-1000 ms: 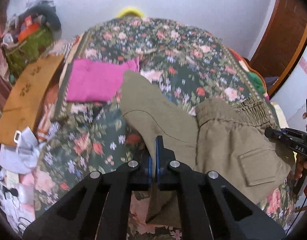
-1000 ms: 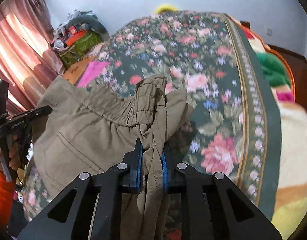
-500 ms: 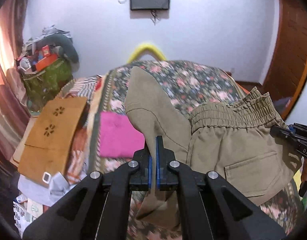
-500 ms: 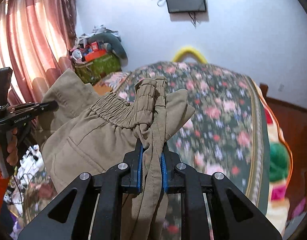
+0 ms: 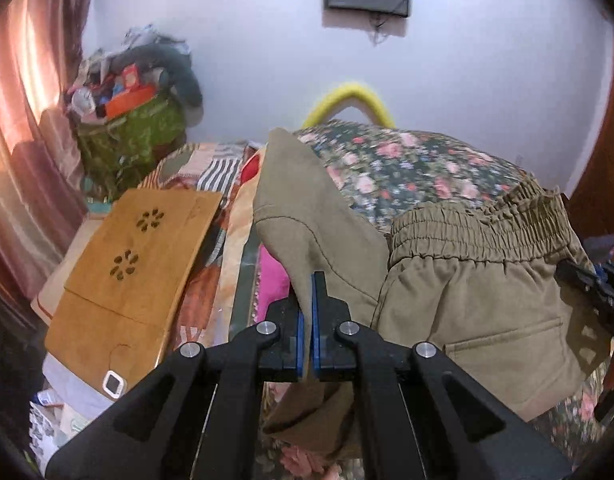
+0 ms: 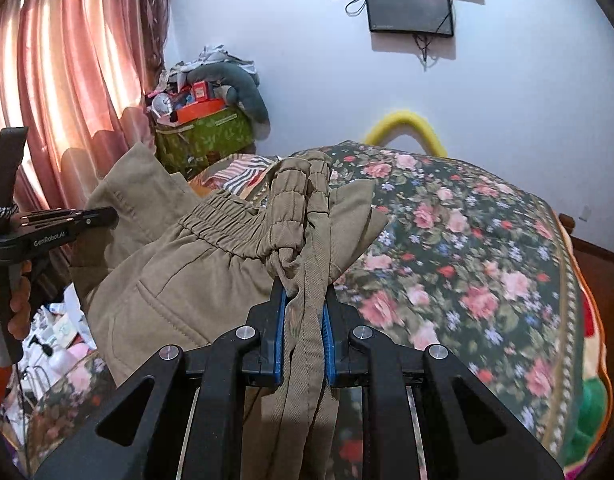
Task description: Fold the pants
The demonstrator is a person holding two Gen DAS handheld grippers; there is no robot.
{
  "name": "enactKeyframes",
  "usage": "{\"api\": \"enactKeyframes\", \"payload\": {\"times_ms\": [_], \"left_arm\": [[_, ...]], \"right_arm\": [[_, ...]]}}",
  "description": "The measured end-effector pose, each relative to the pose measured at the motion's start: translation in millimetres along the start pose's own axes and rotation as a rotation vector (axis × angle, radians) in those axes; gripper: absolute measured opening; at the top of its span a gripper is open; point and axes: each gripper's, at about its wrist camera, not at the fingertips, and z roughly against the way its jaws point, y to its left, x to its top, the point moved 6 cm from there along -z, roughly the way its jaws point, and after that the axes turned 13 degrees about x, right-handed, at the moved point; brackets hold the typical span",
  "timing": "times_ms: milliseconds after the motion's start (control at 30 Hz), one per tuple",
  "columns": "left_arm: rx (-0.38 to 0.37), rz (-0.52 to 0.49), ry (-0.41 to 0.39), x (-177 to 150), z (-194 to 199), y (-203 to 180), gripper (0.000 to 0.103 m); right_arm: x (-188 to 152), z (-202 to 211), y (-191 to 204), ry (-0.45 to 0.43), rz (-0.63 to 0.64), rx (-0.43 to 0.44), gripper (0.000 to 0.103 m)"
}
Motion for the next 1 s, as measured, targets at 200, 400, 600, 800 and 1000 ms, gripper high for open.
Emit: {"api": "enactKeyframes", "payload": {"times_ms": [200,400,600,800,1000], "left_arm": [[0.015,0.054,0.073,5,-71,8,0.003],[0.009,0.119,0.148,-12,-133,6,0.003],[0.06,0.121,0.251,-44,-178,3,0.006],[0.125,0.154,0.269,-57,-177,18,0.013],[0.083,0.115,0.254,-62,-132,25,0.015]], "right_arm": [[-1,-52,-14,0.041,-0.026,-0.015,0.013],[-15,-96,-27,0.099,-0.051,-0.046,0.014],[-38,-110,-41,0.146,-0.079,-0.064,0.015],[-45,-94,-37,0.16,-0.064,-0.074,0.026],[-41,-53,-31,0.132,-0.064,-0.064,0.038]]}}
